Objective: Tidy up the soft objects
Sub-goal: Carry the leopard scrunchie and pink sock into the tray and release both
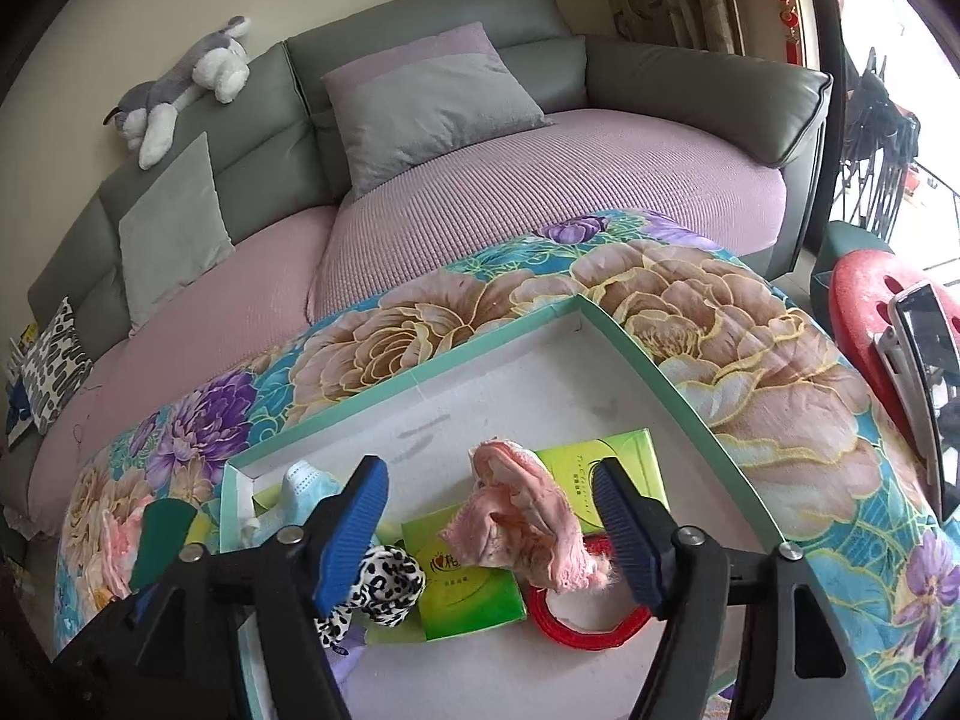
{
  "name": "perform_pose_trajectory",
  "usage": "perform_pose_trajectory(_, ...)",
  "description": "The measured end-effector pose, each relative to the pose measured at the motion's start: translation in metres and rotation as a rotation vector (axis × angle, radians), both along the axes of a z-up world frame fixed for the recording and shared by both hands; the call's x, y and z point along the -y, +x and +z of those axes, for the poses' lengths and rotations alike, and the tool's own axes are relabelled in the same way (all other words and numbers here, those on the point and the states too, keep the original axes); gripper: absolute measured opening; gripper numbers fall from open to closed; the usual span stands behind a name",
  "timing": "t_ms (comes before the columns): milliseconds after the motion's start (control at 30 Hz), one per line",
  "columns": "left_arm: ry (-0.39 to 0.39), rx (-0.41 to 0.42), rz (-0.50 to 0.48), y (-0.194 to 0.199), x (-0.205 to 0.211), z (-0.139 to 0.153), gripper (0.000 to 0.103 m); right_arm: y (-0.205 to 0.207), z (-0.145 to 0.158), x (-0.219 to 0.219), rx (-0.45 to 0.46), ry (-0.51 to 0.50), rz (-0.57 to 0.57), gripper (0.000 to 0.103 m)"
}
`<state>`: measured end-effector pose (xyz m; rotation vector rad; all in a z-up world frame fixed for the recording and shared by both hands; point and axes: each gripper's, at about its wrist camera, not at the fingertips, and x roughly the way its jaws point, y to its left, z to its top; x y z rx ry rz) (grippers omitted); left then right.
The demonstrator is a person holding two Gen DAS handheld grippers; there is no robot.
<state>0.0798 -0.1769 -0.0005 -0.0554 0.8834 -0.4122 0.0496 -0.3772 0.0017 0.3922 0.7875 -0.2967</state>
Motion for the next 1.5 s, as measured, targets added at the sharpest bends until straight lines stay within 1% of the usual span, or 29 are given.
perform_pose_trajectory(33,0.002,0.001,0.01,0.001,-0.003,0.0,0.078,0.0,-0.001,0.001,-0.011,0.002,-0.007,0.087)
perform_pose_trajectory(67,0.003,0.0,0.021,0.002,-0.005,0.0,0.08,0.0,-0.003,0.003,-0.021,0.003,-0.015,0.091)
perform_pose_trajectory(133,0.0,-0.012,0.041,0.005,-0.012,-0.001,0.088,-0.001,-0.006,0.005,-0.05,0.004,-0.026,0.097)
perform_pose_trajectory(167,0.0,-0.022,0.055,0.007,-0.015,-0.002,0.088,-0.001,-0.008,0.005,-0.067,0.002,-0.032,0.101)
perform_pose_trajectory(200,-0.002,-0.031,0.068,0.009,-0.019,-0.004,0.088,-0.001,-0.009,0.006,-0.079,0.0,-0.038,0.103)
perform_pose_trajectory(333,0.002,-0.053,0.128,0.015,-0.036,-0.008,0.088,-0.004,-0.013,0.007,-0.122,-0.005,-0.051,0.103)
perform_pose_trajectory(467,0.008,-0.074,0.189,0.021,-0.052,-0.012,0.089,-0.005,-0.012,0.005,-0.144,-0.023,-0.051,0.103)
perform_pose_trajectory(667,-0.036,-0.113,0.282,0.028,-0.082,-0.015,0.09,-0.006,-0.008,-0.007,-0.161,-0.063,-0.03,0.103)
perform_pose_trajectory(833,-0.078,-0.17,0.358,0.031,-0.11,-0.016,0.09,-0.007,0.0,-0.024,-0.157,-0.104,0.005,0.103)
perform_pose_trajectory(900,-0.106,-0.185,0.392,0.03,-0.123,-0.016,0.09,-0.009,0.004,-0.035,-0.15,-0.114,0.022,0.103)
perform_pose_trajectory(1000,-0.126,-0.191,0.445,0.028,-0.141,-0.014,0.09,-0.008,0.01,-0.056,-0.135,-0.129,0.074,0.103)
perform_pose_trajectory(1067,-0.13,-0.18,0.483,0.025,-0.154,-0.011,0.089,-0.007,0.016,-0.072,-0.121,-0.15,0.108,0.103)
perform_pose_trajectory(1167,-0.118,-0.152,0.551,0.018,-0.175,-0.005,0.09,-0.005,0.022,-0.097,-0.101,-0.166,0.17,0.103)
perform_pose_trajectory(1233,-0.092,-0.143,0.595,0.015,-0.19,-0.001,0.09,-0.003,0.023,-0.114,-0.097,-0.173,0.211,0.103)
perform_pose_trajectory(1367,-0.021,-0.151,0.692,0.006,-0.224,-0.001,0.09,-0.001,0.023,-0.144,-0.094,-0.185,0.277,0.103)
perform_pose_trajectory(1500,0.018,-0.16,0.785,-0.005,-0.257,0.0,0.09,0.001,0.023,-0.171,-0.084,-0.191,0.335,0.103)
